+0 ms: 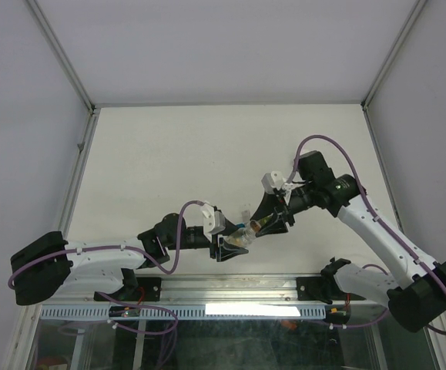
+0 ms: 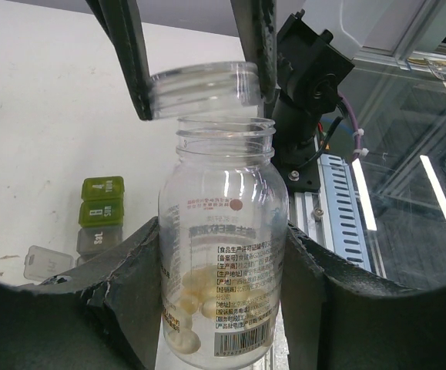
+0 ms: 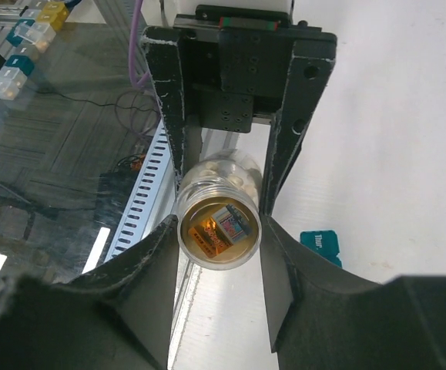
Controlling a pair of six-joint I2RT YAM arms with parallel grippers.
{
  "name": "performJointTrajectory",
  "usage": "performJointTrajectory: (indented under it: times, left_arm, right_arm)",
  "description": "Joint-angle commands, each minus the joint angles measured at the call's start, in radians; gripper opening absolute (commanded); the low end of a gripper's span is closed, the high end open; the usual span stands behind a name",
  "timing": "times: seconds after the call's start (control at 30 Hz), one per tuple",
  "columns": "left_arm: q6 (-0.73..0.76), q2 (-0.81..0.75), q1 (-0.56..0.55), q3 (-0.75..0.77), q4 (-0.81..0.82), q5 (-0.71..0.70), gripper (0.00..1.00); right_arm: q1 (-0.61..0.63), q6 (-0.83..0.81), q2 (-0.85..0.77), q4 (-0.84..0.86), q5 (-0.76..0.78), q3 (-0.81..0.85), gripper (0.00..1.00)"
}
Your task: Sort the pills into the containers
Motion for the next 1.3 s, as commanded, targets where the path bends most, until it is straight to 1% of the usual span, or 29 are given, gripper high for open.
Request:
performJointTrajectory:
  times: [0.0,0.33,0.53,0.73,0.83,0.97,1.03,1.17,1.27]
  left_arm:
    - [-0.026,-0.001,0.007,0.038,0.077,0.019,0.0]
    - [-0.056,-0.006,0.007,0.026,0.105,0.002,0.0]
    - [-0.115,0.019,0.008,0.021,0.182,0.021,0.0]
    - [-0.138,0.022,0.01,0.054,0.157,0.043,0.0]
    - [-0.164,0.006,0.035,0.062,0.157,0.08,0.0]
    - [-0.266,0.018,0.101,0.06,0.225,0.181,0.0]
    - [-0.296,0.031,0.118,0.062,0.248,0.213,0.0]
    - [-0.267,0.052,0.12,0.081,0.227,0.197,0.0]
    - [-0.23,0.058,0.117,0.096,0.211,0.16,0.0]
  right_arm:
    - [0.032,0.02,-0.009,0.042,-0.005,-0.008,0.23]
    - [0.064,-0.01,-0.014,0.046,0.014,-0.023,0.24]
    - [0.073,0.003,-0.034,0.121,0.046,-0.06,0.24]
    - [0.097,-0.007,-0.018,0.105,0.098,-0.061,0.24]
    - [0.106,-0.044,-0.009,0.067,0.109,-0.054,0.24]
    - [0.112,-0.103,-0.037,0.048,0.105,-0.052,0.25]
    - [0.116,-0.095,-0.046,0.06,0.119,-0.052,0.25]
    - [0.126,-0.046,-0.025,0.082,0.126,-0.054,0.24]
    - [0.136,0.003,-0.007,0.114,0.136,-0.066,0.24]
